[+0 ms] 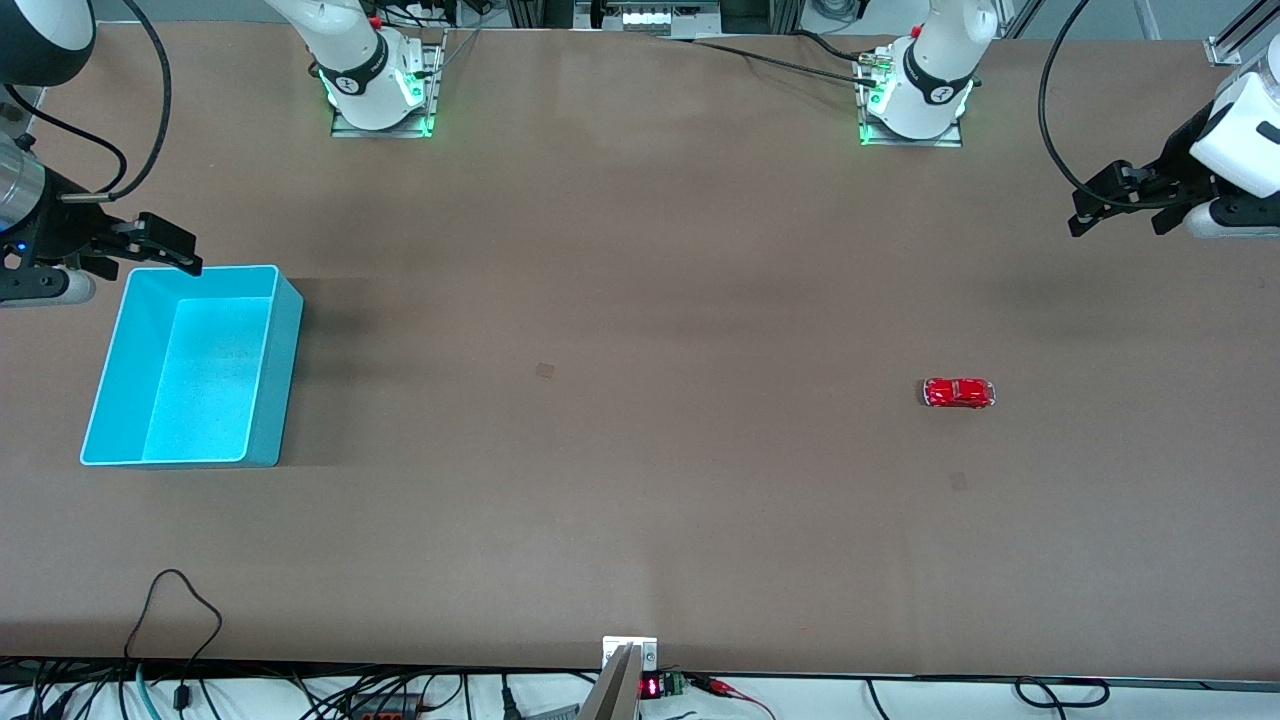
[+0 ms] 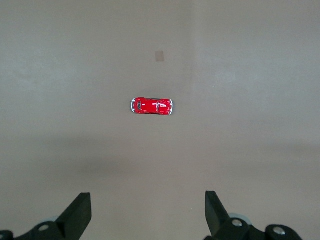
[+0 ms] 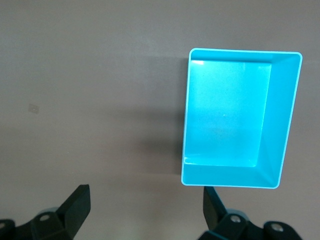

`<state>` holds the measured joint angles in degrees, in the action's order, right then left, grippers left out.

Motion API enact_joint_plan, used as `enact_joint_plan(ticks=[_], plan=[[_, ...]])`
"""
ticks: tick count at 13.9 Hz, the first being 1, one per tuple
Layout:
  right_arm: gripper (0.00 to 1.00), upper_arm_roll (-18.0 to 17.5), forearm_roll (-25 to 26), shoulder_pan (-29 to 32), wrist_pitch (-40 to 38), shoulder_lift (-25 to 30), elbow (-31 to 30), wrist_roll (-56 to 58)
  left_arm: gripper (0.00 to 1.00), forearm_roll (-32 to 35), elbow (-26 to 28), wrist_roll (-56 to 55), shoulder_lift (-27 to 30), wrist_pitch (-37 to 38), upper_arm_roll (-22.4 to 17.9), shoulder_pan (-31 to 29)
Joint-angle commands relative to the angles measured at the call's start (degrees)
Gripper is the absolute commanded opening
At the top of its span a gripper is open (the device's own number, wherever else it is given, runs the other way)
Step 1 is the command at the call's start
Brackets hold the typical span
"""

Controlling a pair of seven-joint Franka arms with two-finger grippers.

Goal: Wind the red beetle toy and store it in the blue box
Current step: 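Move the left gripper over the red toy car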

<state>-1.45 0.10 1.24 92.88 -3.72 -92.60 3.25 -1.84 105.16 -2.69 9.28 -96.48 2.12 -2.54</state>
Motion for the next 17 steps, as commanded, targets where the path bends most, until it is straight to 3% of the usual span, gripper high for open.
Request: enact_joint_plan(ticks=[1,3,9,13,17], plan=[[1.0,-0.22,-1.07,0.43,-0.15,1.87,-1.7,0.35,1.0,-0.1,1.0,1.38,1.52,1.03,0.43,-0.63],[1.0,-0.31,-1.07,0.43,-0.33,1.96,-1.79,0.35,1.0,-0.01,1.0,2.59,1.09,1.56,0.43,-0.54],[1.0,-0.31,-1.07,0.43,-1.38,1.26,-1.53,-0.44,1.0,-0.01,2.14,24.0,-8.21,-0.97,0.43,-0.45],[1.0,-0.31,-0.98,0.08,-1.99,-2.78,-0.39,0.35,1.0,-0.01,4.08,44.31,-16.47,-10.9,0.43,-0.54],[1.0,-0.31,-0.98,-0.1,-2.7,-3.84,-0.47,0.0,1.0,0.08,12.5,64.1,-19.91,-27.51,0.43,-0.63]])
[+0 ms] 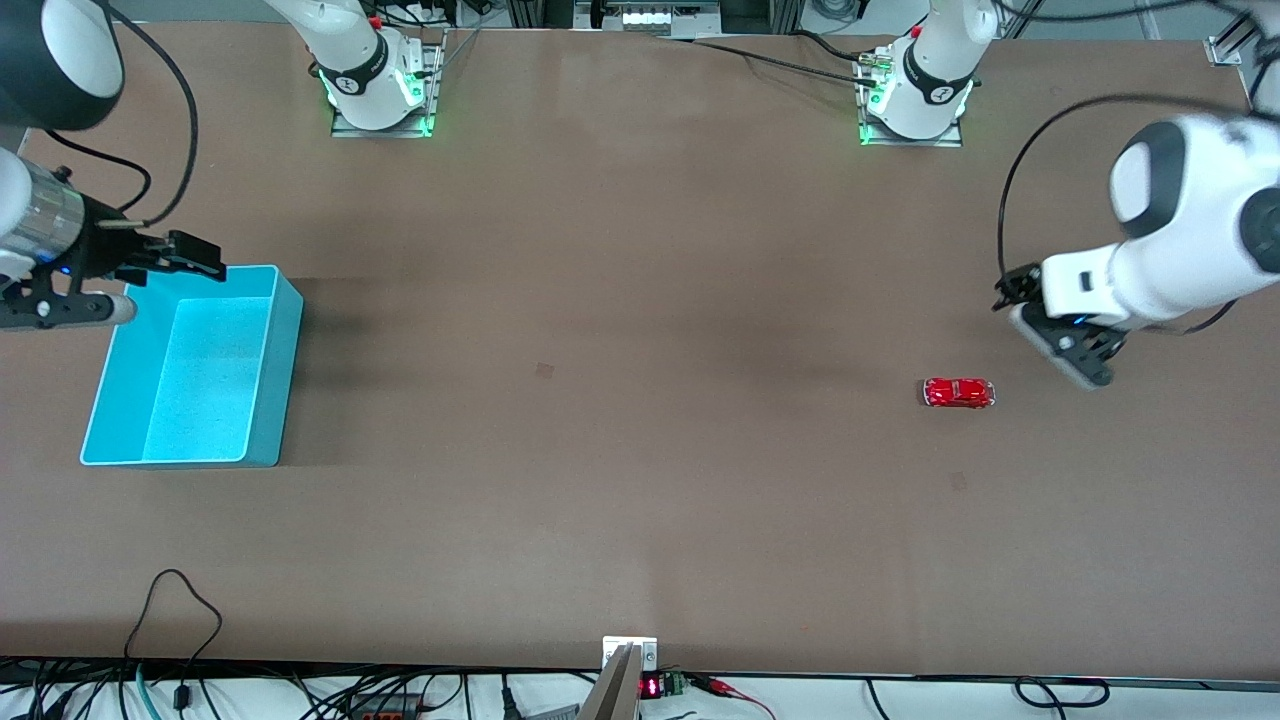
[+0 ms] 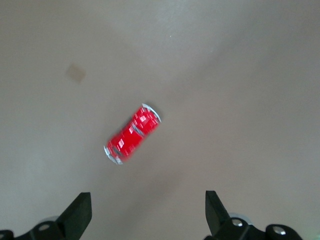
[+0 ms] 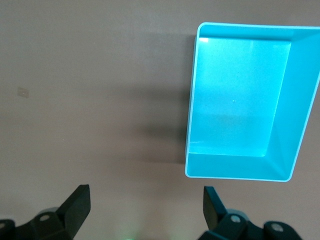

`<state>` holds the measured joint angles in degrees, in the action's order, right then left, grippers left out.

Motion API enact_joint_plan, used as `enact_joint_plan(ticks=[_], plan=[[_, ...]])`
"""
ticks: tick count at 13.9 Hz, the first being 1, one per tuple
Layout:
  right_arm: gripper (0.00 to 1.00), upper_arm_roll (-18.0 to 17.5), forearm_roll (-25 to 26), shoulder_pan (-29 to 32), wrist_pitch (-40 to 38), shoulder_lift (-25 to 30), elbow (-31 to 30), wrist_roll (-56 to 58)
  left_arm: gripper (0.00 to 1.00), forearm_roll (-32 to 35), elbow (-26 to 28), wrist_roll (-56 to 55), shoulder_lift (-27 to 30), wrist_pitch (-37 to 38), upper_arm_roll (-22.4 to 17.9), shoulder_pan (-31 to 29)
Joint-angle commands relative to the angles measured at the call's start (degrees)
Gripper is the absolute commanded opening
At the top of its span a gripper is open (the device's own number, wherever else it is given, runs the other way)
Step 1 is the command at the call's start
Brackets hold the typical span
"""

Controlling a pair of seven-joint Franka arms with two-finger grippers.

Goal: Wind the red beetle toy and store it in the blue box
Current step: 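Move the left gripper over the red toy car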

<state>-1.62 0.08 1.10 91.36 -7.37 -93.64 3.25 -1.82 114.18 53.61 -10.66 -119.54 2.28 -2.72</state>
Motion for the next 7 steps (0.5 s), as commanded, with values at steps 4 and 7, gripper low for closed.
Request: enact_joint_plan(ticks=[4,7], plan=[[1.0,-0.05,-1.14,-0.05,-2.32,-0.81,0.56,0.27,1.0,5.31,4.03,17.12,-4.36,-7.61,1.4,-0.44],[1.0,-0.14,-1.14,-0.05,-4.43,-0.89,0.56,-0.35,1.0,6.39,4.03,22.04,-7.26,-10.78,2.2,-0.53]])
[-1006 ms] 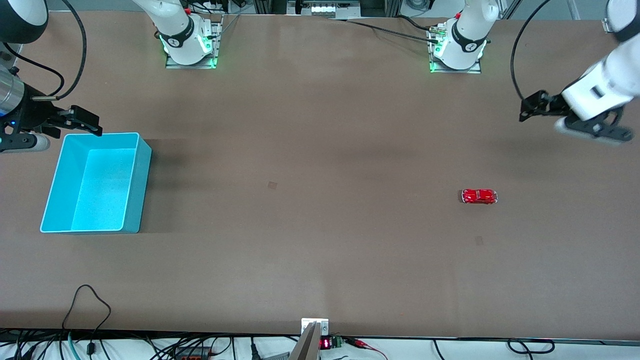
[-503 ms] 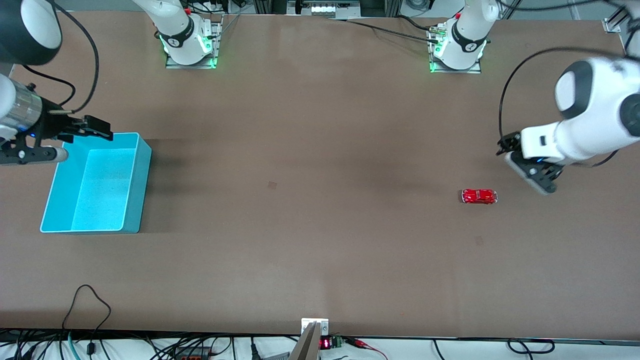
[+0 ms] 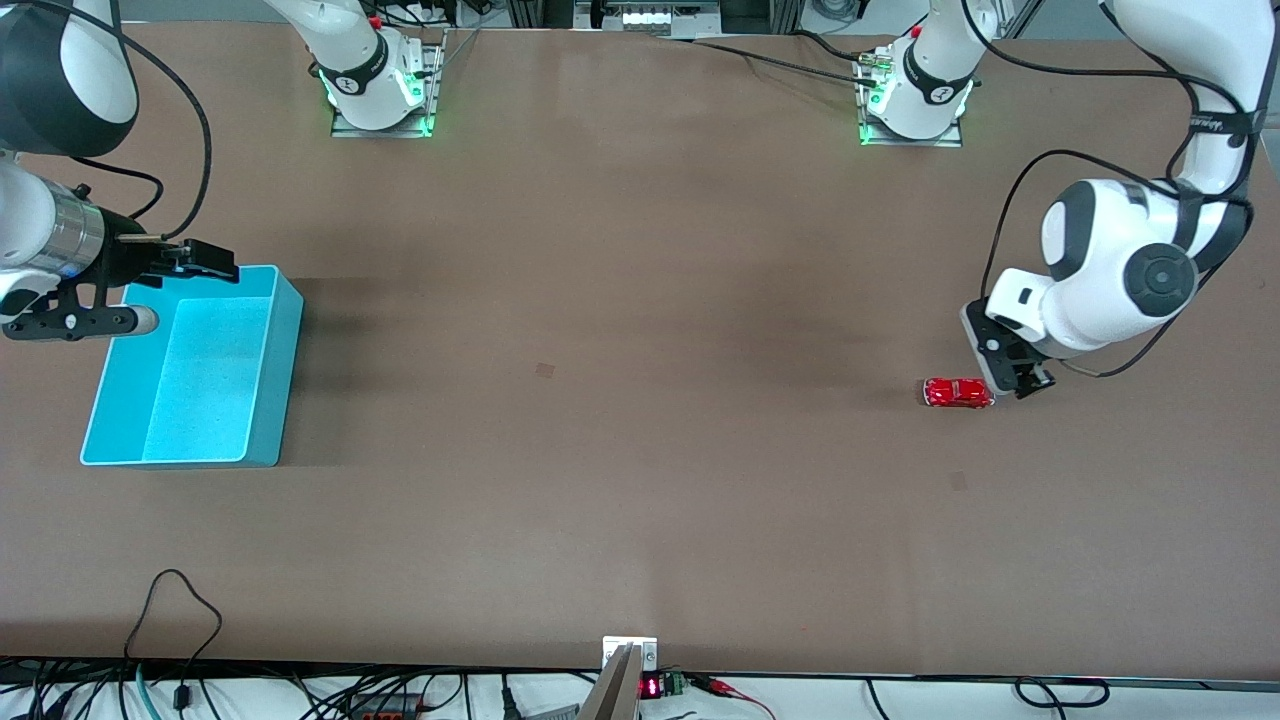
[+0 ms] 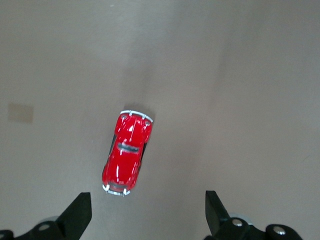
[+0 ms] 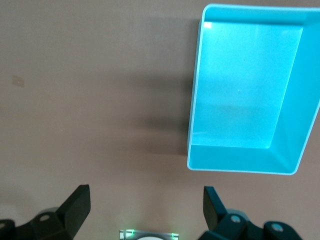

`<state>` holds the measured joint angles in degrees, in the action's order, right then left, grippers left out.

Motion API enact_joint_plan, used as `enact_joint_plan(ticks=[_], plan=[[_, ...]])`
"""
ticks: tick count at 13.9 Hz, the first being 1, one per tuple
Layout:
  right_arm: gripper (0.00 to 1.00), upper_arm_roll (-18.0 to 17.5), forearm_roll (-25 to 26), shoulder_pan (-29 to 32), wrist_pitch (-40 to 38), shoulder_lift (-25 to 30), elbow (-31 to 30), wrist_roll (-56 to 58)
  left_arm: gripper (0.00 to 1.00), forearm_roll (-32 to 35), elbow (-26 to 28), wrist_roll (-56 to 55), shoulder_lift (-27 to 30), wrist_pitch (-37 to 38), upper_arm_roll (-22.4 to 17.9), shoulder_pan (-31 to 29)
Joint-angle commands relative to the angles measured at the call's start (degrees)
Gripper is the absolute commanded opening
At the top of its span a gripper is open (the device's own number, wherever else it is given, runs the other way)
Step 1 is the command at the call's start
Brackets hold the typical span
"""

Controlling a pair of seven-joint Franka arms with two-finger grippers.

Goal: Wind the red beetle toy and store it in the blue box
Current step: 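Lower the left gripper and grasp the red toy car, then drag the red car backward along the table with the left gripper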

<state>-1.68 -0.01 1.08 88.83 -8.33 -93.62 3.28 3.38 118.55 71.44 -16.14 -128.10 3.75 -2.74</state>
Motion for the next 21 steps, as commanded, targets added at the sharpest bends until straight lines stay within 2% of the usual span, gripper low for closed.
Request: enact_joint_plan(ticks=[1,9,19,21], plan=[[1.0,-0.07,-1.04,-0.12,-1.99,0.16,0.63,-0.56,1.0,1.19,-0.33,6.93,-2.92,-4.33,0.82,-0.51],[1.0,-0.07,-1.04,-0.47,-4.63,0.16,0.63,-0.56,1.0,1.63,-0.16,14.42,-8.47,-14.18,1.44,-2.88],[1.0,-0.07,-0.95,-1.0,-4.46,0.07,0.72,0.49,1.0,1.63,0.98,16.63,-11.9,-19.11,1.44,-4.55],[1.0,-0.07,-0.95,-1.0,-4.45,0.07,0.72,0.49,0.95,1.63,2.47,16.63,-11.29,-19.11,1.44,-4.56]])
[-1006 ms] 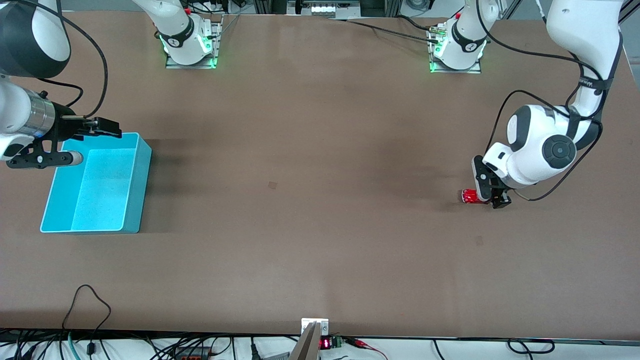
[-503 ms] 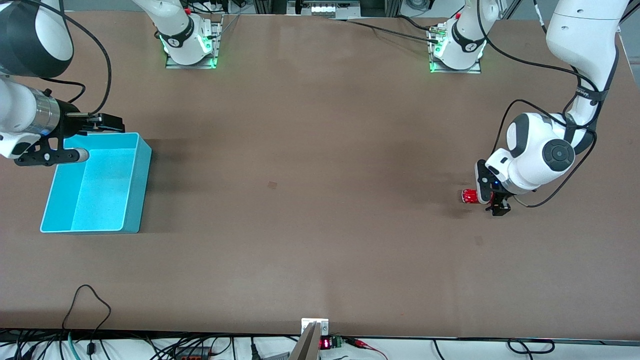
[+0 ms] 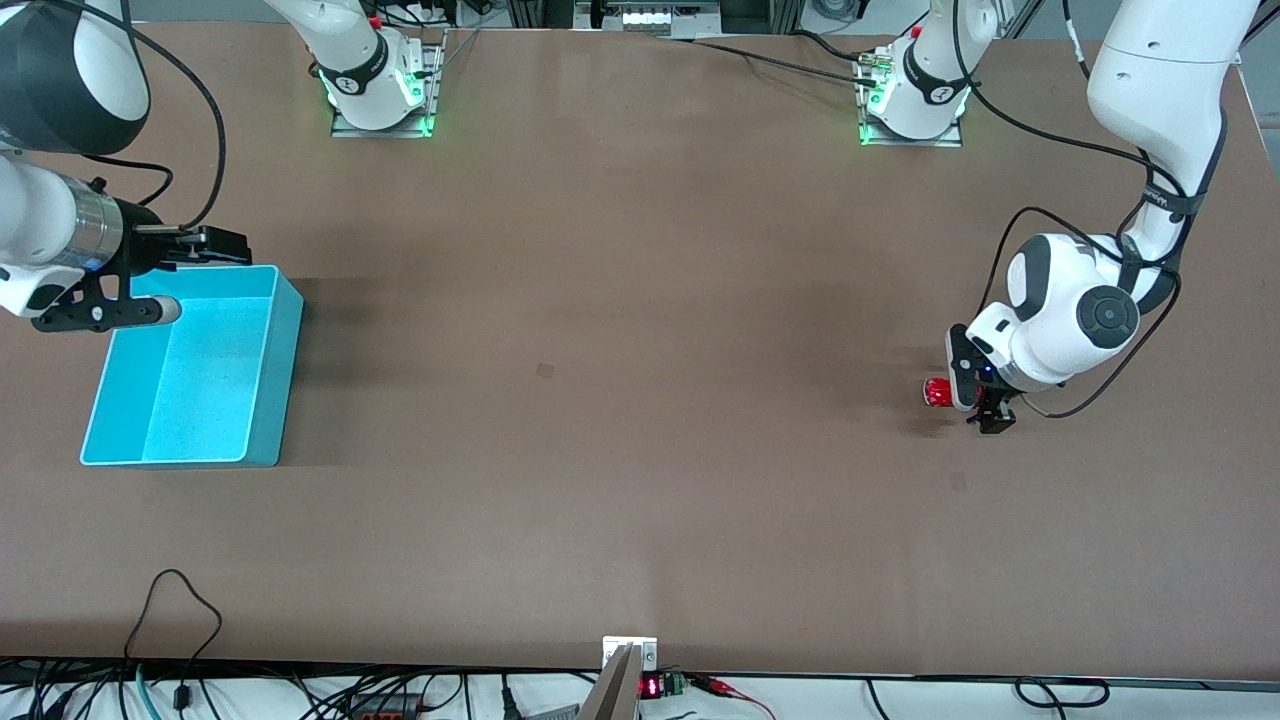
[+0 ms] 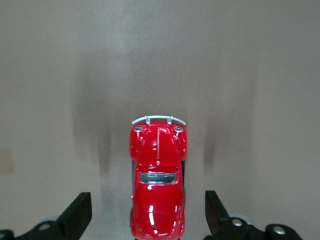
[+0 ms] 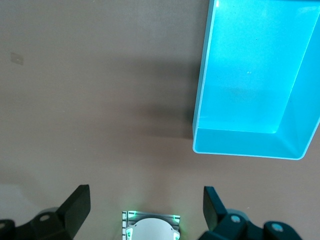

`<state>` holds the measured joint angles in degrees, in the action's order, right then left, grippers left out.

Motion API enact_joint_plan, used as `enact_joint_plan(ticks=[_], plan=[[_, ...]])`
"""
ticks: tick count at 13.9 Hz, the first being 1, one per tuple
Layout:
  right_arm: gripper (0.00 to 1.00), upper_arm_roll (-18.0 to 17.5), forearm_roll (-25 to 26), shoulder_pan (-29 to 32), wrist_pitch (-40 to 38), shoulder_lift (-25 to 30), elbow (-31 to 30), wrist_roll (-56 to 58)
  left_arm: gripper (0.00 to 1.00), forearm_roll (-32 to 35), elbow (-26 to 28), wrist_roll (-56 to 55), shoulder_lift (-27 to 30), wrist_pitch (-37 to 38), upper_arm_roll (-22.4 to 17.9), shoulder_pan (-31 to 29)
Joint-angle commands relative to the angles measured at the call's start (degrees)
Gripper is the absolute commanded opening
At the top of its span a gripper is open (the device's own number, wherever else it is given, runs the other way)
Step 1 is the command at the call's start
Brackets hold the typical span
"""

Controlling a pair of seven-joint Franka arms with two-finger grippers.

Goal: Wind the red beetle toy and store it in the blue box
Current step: 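Drag the red car backward along the table with the left gripper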

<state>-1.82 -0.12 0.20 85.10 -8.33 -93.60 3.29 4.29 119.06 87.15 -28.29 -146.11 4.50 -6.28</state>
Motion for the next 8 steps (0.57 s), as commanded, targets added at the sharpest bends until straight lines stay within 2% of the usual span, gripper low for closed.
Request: enact_joint_plan(ticks=[1,6,8], plan=[[1.0,0.06,-0.84,-0.12,-0.73,0.07,0.7,0.49,0.94,0.72,2.75,0.92,1.39,-1.1,0.69,-1.02],[1.0,0.06,-0.93,-0.38,-0.9,0.16,0.7,0.41,0.84,0.64,3.99,1.0,2.28,-2.07,0.77,-1.02],[1.0,0.06,-0.93,-0.38,-0.9,0.07,0.7,0.41,0.66,0.64,3.99,1.01,2.28,-2.16,0.77,-1.02]])
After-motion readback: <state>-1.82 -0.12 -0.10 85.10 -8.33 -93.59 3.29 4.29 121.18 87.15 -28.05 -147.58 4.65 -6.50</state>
